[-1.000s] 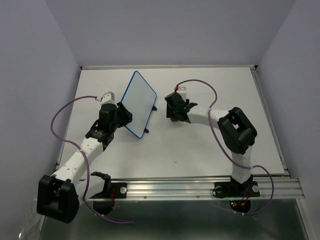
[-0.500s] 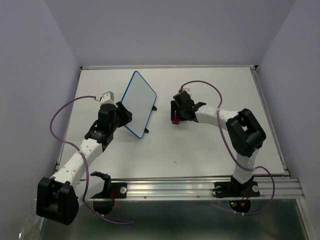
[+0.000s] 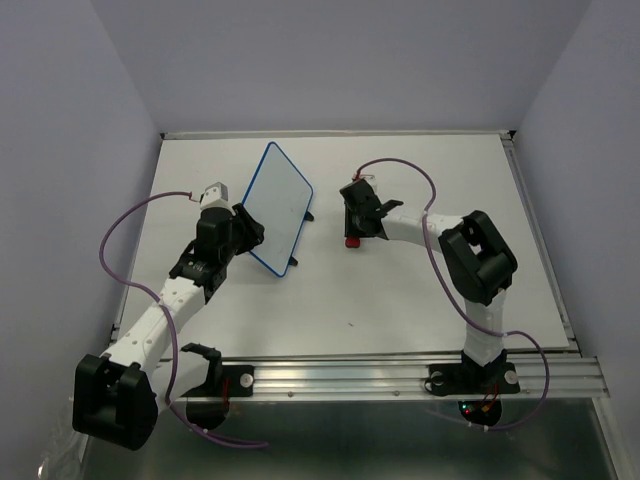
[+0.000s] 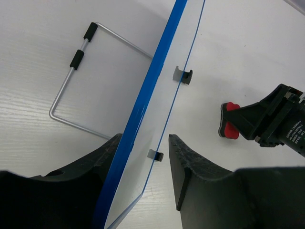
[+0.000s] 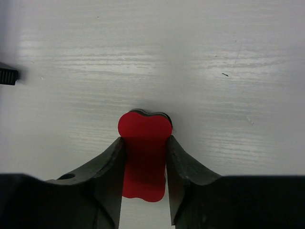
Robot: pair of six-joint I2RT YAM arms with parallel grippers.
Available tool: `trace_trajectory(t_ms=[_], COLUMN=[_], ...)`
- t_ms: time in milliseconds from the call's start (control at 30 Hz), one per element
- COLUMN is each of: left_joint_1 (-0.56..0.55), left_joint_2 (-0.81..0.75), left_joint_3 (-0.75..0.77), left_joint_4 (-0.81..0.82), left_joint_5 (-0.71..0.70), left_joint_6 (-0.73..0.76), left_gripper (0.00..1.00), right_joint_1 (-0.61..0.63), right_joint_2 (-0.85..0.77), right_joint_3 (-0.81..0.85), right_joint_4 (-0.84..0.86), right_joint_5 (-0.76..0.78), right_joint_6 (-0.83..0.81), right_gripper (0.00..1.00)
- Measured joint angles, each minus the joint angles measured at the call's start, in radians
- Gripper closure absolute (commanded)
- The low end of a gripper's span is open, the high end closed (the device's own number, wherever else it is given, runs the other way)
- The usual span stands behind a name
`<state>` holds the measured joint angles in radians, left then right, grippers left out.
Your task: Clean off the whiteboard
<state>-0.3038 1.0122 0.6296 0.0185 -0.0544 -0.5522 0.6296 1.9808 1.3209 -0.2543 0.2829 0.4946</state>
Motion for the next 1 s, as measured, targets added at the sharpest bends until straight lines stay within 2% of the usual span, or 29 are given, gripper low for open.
trace_trajectory(t_ms=[167,267,367,500,600,800,1000], left_joint_1=[0.0,0.0,0.0,0.0,0.0,0.0,0.0], left_joint_2=[0.006,0.014,0.021,0.027,0.035,0.04,0.045], left_joint_3=[0.0,0.0,0.0,0.0,0.0,0.0,0.0], left_joint_4=[0.0,0.0,0.0,0.0,0.0,0.0,0.0], left_joint_5=[0.0,0.0,0.0,0.0,0.0,-0.002,-0.003], left_joint_6=[0.0,0.0,0.0,0.0,0.0,0.001,0.003], left_gripper=[0.48,0.48,0.48,0.48,0.48,0.48,0.49], right_joint_1=[0.0,0.0,0.0,0.0,0.0,0.0,0.0], right_joint_2=[-0.002,-0.003,-0.003,0.003,0.048,0.161,0.262], right_joint_3=[0.0,0.002,0.002,0.017,0.094,0.2,0.272], right_joint_4=[0.002,0.01,0.06,0.219,0.332,0.468,0.516], right_joint_5=[0.022,0.024,-0.01,-0.143,-0.23,-0.245,-0.237], right_joint_6=[0.011,0.0,-0.04,-0.111,-0.144,-0.151,-0.12], right_gripper=[0.85,0.95,0.99,0.99,0.99,0.99,0.99])
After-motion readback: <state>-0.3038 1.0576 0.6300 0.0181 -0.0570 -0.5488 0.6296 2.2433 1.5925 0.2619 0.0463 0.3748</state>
